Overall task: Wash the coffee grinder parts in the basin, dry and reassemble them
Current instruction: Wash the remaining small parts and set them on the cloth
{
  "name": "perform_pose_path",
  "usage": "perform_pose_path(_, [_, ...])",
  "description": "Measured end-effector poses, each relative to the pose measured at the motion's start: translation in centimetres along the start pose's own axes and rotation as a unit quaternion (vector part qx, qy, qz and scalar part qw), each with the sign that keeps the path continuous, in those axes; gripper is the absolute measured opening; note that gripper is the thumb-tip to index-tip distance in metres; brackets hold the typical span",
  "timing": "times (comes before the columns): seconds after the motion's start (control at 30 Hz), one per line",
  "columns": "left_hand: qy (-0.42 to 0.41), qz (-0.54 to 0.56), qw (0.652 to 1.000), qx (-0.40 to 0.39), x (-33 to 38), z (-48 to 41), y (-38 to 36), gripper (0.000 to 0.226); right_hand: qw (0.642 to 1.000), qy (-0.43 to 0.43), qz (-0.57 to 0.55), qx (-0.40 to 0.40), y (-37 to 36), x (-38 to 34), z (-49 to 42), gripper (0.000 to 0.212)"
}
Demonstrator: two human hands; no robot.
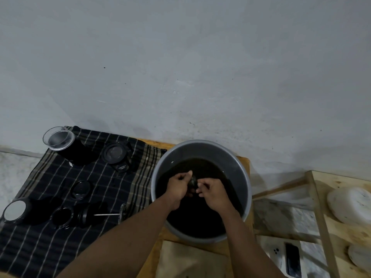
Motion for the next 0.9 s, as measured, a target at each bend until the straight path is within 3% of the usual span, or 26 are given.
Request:
perform_pose_path(0.13, [0.078, -0.045, 0.995, -0.038, -0.8, 0.5, -0.4, 0.053, 1.0, -0.009, -0.017, 0.0, 0.0, 0.5, -0.3, 0.025])
perform_pose_path(0.37, [0.037, -0.048, 0.998, -0.022, -0.4, 0.6, -0.3, 0.048, 0.999, -0.01, -0.028, -0.015, -0.3, -0.4, 0.4, 0.032])
perform_pose_path(0.53, [0.015, -0.068, 0.997, -0.016, -0.2, 0.6, -0.3, 0.042, 0.999, -0.014, 0.039, -0.018, -0.2, -1.0, 0.5, 0.023])
perform_pose_path(0.9, [-0.044, -0.175, 0.983, -0.011, 0.9, 0.9, -0.3, 0.031, 0.971, -0.01, 0.237, 0.01, -0.4, -1.9, 0.4, 0.035])
Point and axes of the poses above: each hand's wrist, its own z-axis away from the middle knuckle, its own y-axis out of the back of the hand, x = y × z, the point moved 7 cm from there along -z, towards the middle knuckle, and after that the axes turned 2 degrees about y, right-handed, at the moved point
